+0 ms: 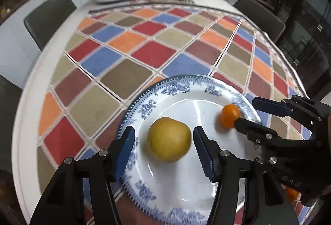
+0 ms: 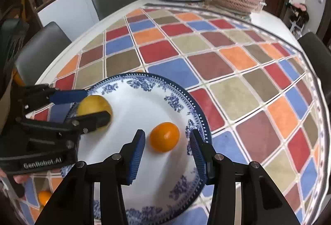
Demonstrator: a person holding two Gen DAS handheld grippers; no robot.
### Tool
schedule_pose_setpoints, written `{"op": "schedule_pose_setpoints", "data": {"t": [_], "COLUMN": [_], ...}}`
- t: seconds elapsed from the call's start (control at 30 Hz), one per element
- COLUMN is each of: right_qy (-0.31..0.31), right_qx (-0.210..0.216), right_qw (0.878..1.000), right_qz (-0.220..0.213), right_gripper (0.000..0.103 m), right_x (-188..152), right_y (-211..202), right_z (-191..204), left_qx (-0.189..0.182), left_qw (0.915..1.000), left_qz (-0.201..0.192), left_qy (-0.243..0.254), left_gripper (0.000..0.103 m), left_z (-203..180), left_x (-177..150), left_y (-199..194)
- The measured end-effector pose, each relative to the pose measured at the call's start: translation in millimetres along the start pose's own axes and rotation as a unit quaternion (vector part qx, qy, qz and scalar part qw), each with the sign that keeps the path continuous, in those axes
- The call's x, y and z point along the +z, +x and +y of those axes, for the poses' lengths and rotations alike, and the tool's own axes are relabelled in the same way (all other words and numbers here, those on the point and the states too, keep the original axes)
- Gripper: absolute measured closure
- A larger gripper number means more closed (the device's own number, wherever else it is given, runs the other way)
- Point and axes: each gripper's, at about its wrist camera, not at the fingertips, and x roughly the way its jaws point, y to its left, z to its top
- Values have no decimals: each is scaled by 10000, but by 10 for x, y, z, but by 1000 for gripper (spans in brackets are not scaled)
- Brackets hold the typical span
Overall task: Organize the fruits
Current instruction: 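Open both tools to release the pear and orange onto the plate, then move both tools back toward the remaining fruits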
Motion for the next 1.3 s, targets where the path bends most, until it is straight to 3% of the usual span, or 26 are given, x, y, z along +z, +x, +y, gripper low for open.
{"op": "schedule_pose_setpoints", "data": {"t": [0.13, 0.23, 0.4, 0.47, 0.6, 0.93, 1.3], "right_qy": [69, 109, 123, 145, 156, 207, 430], "right_qx": [-25, -62, -88, -107, -180, -291, -395], "right_qw": [9997, 9987, 9960, 9950, 9924, 9879, 9854], "right_qz": [-250, -499, -878, -983, -1211, -1510, -1600], "right_gripper": [57, 49, 47, 39, 36, 31, 31], "right_x": [-63, -158, -354, -424, -608, -1069, -1546], "right_y": [-292, -549, -981, -1124, -1416, -1924, -2200], "right_z": [18, 53, 149, 184, 268, 411, 454], "left_qx": [35, -12, 22, 26, 65, -15, 0], "left_qw": [9994, 9980, 9946, 9928, 9891, 9842, 9814], "left_qz": [-345, -625, -1004, -1165, -1422, -1703, -1814], "left_qy": [32, 109, 253, 287, 372, 486, 633], "left_gripper": [42, 37, 32, 28, 24, 16, 14], "left_z": [-38, -126, -299, -341, -445, -684, -882], "left_x": [-167, -352, -569, -644, -818, -1225, -1599], "left_y": [-356, -658, -1074, -1230, -1521, -1954, -2064]}}
